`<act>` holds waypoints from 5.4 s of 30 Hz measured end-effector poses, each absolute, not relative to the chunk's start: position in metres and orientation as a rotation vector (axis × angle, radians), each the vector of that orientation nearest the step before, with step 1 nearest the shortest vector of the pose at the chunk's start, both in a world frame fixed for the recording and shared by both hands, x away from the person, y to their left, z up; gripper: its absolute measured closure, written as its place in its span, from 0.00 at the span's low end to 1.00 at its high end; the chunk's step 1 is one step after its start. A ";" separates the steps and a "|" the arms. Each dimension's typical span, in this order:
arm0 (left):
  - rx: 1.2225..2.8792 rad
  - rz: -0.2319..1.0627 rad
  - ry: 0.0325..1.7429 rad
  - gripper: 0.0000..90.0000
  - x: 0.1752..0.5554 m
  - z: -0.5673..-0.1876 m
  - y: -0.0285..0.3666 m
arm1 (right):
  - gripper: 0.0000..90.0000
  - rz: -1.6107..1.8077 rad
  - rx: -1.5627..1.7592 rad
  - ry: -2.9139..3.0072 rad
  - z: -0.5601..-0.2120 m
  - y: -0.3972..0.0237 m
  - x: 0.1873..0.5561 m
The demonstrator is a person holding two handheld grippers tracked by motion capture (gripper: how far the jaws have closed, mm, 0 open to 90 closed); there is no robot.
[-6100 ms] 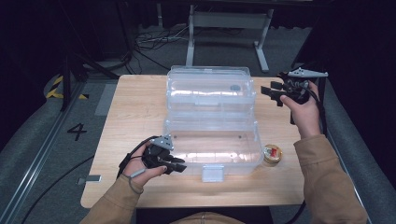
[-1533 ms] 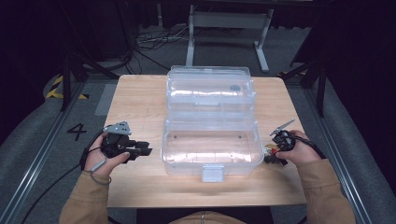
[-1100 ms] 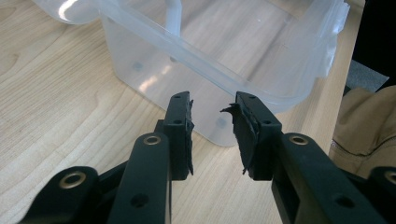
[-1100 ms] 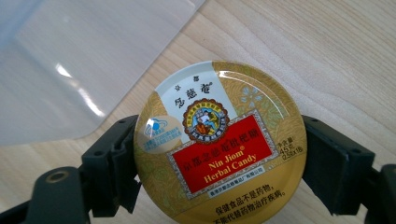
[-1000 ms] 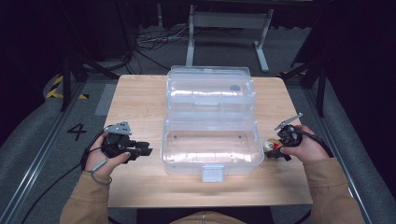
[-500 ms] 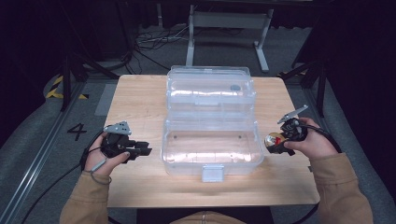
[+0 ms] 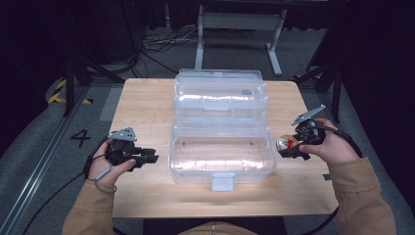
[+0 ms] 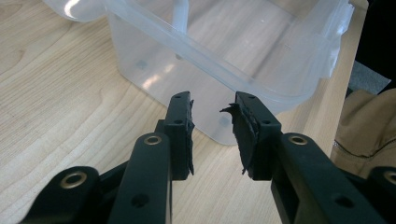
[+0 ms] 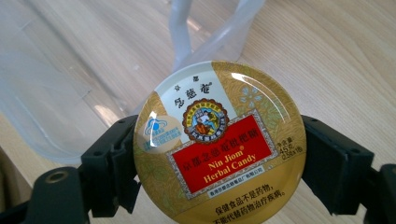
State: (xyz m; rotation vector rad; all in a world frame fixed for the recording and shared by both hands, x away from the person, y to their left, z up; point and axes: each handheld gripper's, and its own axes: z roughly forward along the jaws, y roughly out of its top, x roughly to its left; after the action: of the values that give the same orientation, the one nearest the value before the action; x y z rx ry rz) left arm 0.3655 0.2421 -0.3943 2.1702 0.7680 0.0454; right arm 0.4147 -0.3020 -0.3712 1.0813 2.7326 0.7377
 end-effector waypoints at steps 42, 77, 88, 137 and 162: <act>2.157 0.043 0.779 0.75 0.367 -0.396 0.246 | 0.22 0.721 0.715 2.958 -0.356 -0.209 0.407; 2.160 0.045 0.785 0.75 0.367 -0.396 0.247 | 0.22 0.535 0.906 2.939 -0.406 -0.185 0.411; 2.156 0.043 0.792 0.75 0.367 -0.397 0.248 | 0.22 0.490 0.935 2.922 -0.414 -0.179 0.410; 2.155 0.035 0.809 0.75 0.369 -0.400 0.251 | 0.23 0.384 1.044 2.928 -0.419 -0.174 0.412; 2.164 0.038 0.804 0.74 0.369 -0.400 0.250 | 0.22 0.400 1.029 2.927 -0.419 -0.175 0.412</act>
State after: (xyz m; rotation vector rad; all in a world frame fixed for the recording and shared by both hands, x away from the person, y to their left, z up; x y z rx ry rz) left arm 0.3694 0.2501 -0.3999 2.1637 0.8043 0.0378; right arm 0.4122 -0.1746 -0.4185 1.0291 2.9274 0.3997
